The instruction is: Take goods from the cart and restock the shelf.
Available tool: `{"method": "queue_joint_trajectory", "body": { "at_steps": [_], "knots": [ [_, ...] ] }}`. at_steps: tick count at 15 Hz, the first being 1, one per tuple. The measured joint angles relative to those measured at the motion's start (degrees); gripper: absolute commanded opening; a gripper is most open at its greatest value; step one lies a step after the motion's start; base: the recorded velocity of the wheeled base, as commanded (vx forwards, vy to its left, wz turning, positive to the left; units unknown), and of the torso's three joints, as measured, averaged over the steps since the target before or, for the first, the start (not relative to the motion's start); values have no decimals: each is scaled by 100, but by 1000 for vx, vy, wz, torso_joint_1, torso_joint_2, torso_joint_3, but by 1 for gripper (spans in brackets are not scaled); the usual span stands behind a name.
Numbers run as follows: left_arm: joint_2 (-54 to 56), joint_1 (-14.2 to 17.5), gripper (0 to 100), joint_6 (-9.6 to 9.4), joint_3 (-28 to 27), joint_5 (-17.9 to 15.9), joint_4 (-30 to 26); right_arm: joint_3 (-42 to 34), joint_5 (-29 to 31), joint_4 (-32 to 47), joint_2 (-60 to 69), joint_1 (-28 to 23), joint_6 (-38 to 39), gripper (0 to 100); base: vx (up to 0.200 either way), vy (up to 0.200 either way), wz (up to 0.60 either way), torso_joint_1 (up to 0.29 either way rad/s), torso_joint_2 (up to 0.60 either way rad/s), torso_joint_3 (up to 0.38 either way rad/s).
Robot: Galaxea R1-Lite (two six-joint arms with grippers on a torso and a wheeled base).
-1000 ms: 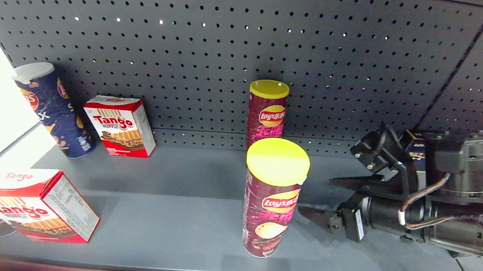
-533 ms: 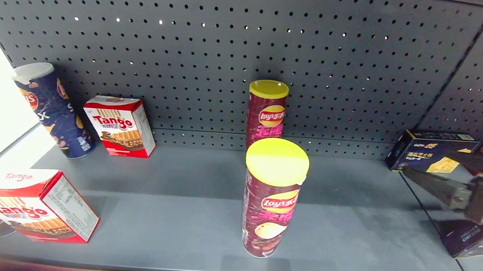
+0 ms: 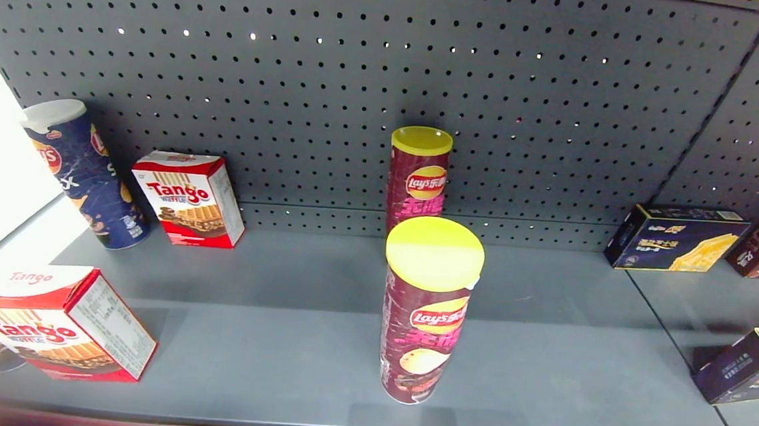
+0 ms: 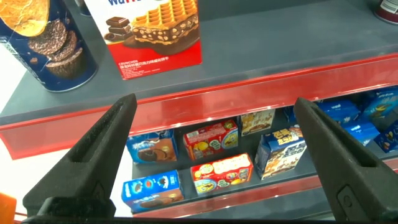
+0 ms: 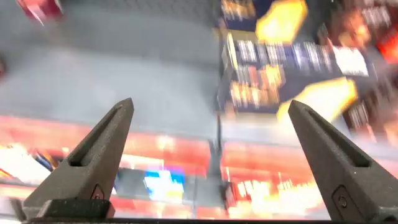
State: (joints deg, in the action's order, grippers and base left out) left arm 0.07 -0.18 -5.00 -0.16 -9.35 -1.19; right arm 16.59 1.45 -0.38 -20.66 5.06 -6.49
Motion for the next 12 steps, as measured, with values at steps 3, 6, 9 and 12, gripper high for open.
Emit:
{"method": "queue_joint_trajectory", "body": {
  "at_steps": [3,6,9,12],
  "knots": [
    [0,5,100,-1,2,0,5,-279,84,744,1063,-176,28,100,0,0,0,0,0,0],
    [0,0,100,0,2,0,5,-995,161,27,1456,-226,33,100,0,0,0,0,0,0],
    [0,5,100,0,5,0,7,-1566,-102,-336,1579,-234,247,100,0,0,0,0,0,0],
    [0,0,100,0,5,2,7,-1638,11,2,1646,-421,523,100,0,0,0,0,0,0]
  ]
}}
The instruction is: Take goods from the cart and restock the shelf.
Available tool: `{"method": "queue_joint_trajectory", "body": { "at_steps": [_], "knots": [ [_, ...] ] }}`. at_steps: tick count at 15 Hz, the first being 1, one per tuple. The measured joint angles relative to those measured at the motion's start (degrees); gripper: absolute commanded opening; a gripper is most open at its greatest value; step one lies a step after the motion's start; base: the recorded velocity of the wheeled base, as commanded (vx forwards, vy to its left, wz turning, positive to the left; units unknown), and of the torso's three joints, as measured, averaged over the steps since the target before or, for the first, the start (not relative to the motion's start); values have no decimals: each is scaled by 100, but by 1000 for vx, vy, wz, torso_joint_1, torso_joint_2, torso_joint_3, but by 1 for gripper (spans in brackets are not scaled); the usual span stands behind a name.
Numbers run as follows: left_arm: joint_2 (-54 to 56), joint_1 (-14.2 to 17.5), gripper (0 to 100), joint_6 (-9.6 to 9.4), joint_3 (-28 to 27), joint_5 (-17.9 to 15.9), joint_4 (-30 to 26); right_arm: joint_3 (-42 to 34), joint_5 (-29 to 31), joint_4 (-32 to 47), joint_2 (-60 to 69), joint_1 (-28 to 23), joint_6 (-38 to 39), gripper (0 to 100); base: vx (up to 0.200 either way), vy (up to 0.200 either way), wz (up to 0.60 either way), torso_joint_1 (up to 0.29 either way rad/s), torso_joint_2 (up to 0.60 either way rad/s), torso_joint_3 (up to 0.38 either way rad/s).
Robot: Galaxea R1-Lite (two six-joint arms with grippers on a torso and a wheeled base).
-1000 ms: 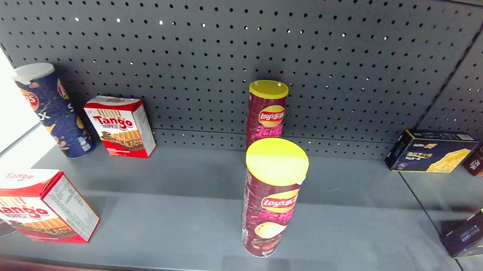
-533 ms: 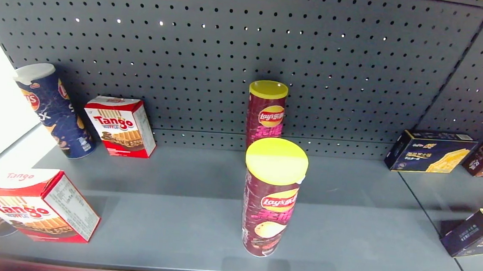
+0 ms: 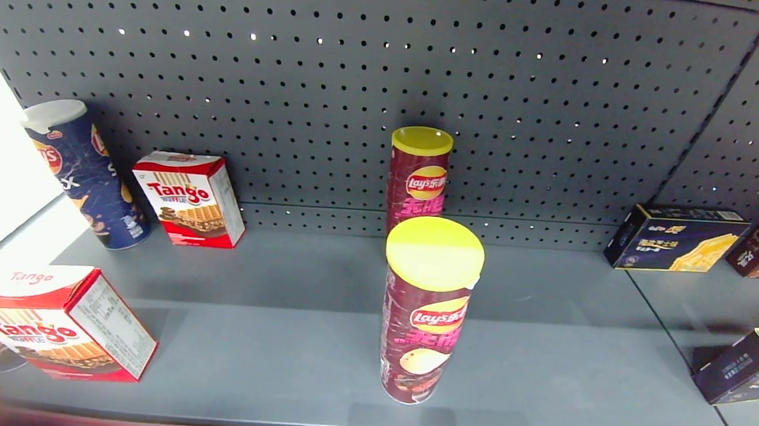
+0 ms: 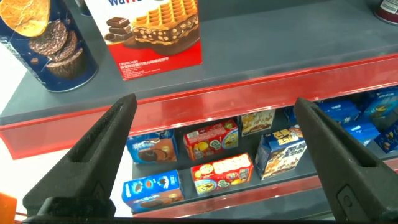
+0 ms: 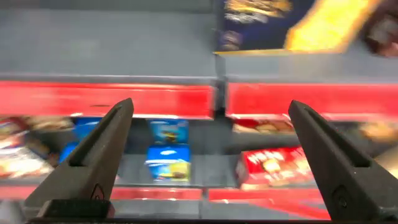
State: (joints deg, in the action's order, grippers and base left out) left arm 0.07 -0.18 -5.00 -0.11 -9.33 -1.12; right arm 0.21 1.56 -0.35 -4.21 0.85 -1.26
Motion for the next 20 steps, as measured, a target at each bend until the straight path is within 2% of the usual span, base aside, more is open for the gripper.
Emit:
{"method": "queue_joint_trajectory", "body": {
  "at_steps": [2,12,14,19,20],
  "knots": [
    [0,0,100,0,0,-2,0,-10,93,20,85,-140,22,100,0,0,0,0,0,0],
    [0,7,100,29,0,13,1,-21,117,40,380,-93,57,100,0,0,0,0,0,0],
    [0,11,100,101,6,99,28,-21,117,33,385,-96,60,100,0,0,0,0,0,0],
    [0,9,100,134,11,154,46,-21,-15,30,385,-96,30,100,0,0,0,0,0,0],
    [0,9,100,180,11,347,50,-21,-61,26,388,-96,41,100,0,0,0,0,0,0]
  ]
}}
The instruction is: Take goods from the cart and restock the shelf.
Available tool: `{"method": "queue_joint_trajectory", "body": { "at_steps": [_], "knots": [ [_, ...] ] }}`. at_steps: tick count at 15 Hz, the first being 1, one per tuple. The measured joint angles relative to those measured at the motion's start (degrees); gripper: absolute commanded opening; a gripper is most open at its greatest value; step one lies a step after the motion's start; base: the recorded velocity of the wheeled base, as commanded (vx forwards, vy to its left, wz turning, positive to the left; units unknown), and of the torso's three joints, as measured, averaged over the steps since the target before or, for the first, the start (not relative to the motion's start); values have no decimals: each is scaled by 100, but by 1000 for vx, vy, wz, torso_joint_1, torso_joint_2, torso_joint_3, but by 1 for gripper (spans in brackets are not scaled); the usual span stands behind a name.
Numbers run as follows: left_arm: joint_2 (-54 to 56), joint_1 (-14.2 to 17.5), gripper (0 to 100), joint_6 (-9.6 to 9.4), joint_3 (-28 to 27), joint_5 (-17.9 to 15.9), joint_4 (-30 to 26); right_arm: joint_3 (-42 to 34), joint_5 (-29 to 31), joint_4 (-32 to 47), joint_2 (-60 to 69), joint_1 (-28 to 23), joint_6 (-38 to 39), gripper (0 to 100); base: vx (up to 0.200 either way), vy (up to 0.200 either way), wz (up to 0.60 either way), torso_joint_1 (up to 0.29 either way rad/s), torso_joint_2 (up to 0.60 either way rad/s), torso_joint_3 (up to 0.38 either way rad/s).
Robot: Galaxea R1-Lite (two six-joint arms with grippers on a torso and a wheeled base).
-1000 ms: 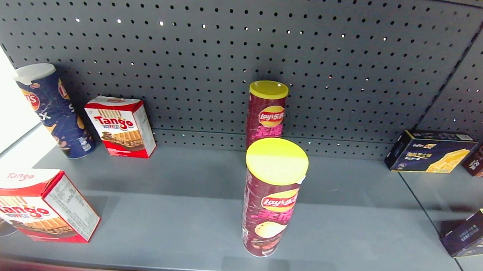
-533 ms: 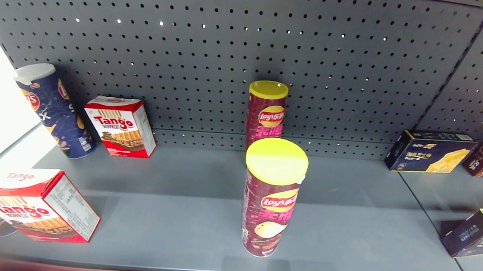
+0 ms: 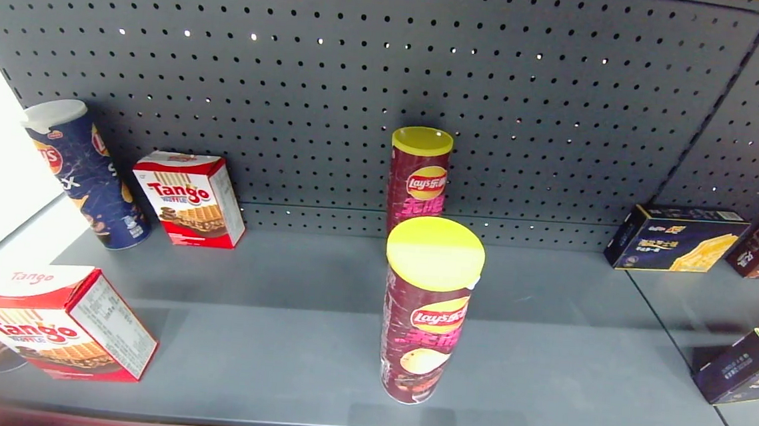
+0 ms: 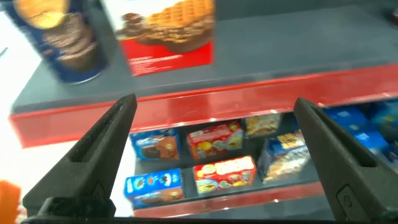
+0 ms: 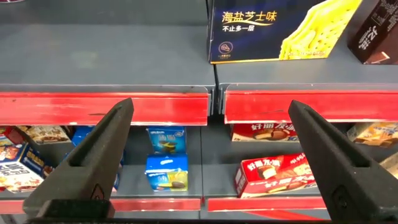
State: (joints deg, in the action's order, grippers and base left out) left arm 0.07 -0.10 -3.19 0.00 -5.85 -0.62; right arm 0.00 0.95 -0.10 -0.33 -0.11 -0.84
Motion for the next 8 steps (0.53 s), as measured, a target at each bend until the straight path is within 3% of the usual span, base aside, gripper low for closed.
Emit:
{"method": "queue_joint_trajectory", "body": {
  "at_steps": [1,8],
  "knots": [
    [0,0,100,68,0,202,11,0,-5,-1,0,0,5,100,0,0,0,0,0,0],
    [0,0,100,150,0,482,38,0,-84,-6,-2,1,-28,100,0,0,0,0,0,0]
  ]
}}
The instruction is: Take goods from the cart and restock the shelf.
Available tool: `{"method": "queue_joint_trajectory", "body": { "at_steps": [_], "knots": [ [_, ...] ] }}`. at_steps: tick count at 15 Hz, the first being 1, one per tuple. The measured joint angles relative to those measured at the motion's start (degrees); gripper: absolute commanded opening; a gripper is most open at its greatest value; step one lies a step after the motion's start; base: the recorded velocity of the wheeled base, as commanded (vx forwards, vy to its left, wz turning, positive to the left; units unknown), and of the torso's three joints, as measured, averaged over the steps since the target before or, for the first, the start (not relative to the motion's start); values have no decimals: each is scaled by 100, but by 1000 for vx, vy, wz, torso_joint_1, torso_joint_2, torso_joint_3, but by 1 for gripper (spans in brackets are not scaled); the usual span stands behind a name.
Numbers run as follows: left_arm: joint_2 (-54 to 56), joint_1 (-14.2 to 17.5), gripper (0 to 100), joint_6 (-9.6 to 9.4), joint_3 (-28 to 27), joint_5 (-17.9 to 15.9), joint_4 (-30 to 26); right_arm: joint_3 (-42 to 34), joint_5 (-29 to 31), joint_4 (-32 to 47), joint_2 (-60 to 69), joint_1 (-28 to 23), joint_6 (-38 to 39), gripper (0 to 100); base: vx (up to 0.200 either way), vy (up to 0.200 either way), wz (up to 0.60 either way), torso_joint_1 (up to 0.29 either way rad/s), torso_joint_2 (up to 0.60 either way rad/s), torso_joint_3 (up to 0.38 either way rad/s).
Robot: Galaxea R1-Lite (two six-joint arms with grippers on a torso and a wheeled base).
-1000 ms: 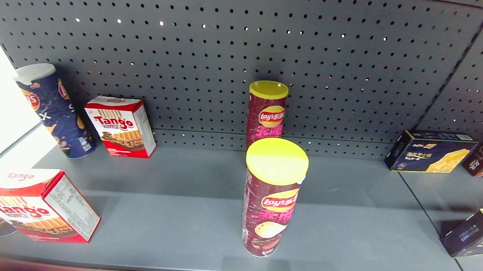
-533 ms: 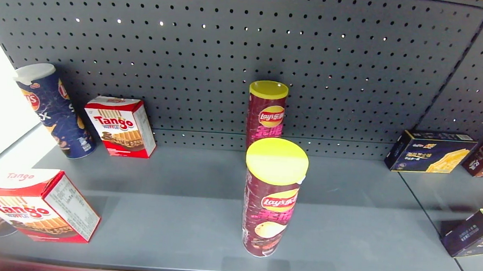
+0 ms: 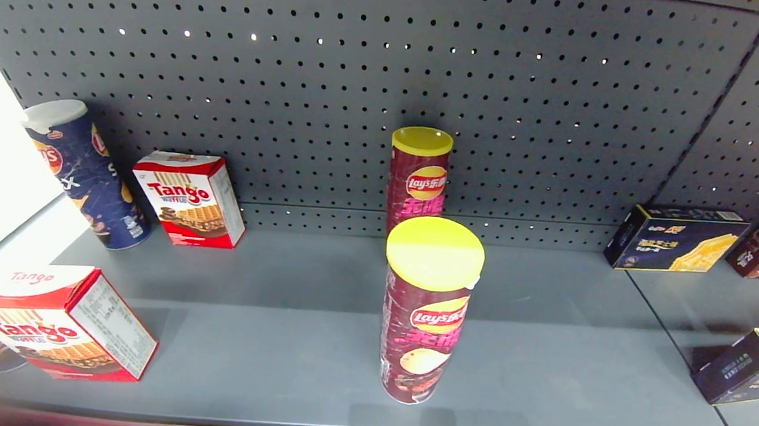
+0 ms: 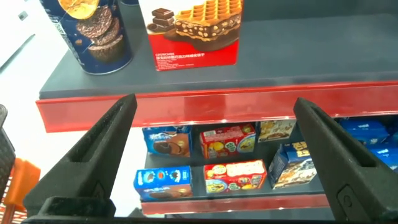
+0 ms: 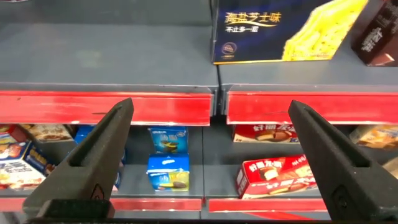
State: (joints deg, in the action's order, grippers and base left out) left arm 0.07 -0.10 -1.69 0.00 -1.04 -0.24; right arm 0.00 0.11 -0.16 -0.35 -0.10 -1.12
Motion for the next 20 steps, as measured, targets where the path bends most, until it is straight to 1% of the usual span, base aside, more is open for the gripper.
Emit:
{"method": "queue_joint_trajectory", "body": {
  "at_steps": [2,3,4,7,10,20],
  "knots": [
    [0,0,100,33,0,9,2,0,-104,2,0,2,9,100,0,0,0,0,0,0],
    [0,0,100,121,0,15,4,0,-112,0,0,2,15,100,0,0,0,0,0,0],
    [0,0,100,143,0,15,4,0,-111,0,0,2,20,100,0,0,0,0,0,0],
    [0,0,100,140,0,11,4,0,-100,0,0,-1,34,100,0,0,0,0,0,0],
    [0,23,100,158,0,205,6,0,-100,0,2,0,44,100,0,0,0,0,0,0],
    [0,23,100,158,0,205,6,0,-100,0,0,0,37,100,0,0,0,0,0,0]
  ]
}}
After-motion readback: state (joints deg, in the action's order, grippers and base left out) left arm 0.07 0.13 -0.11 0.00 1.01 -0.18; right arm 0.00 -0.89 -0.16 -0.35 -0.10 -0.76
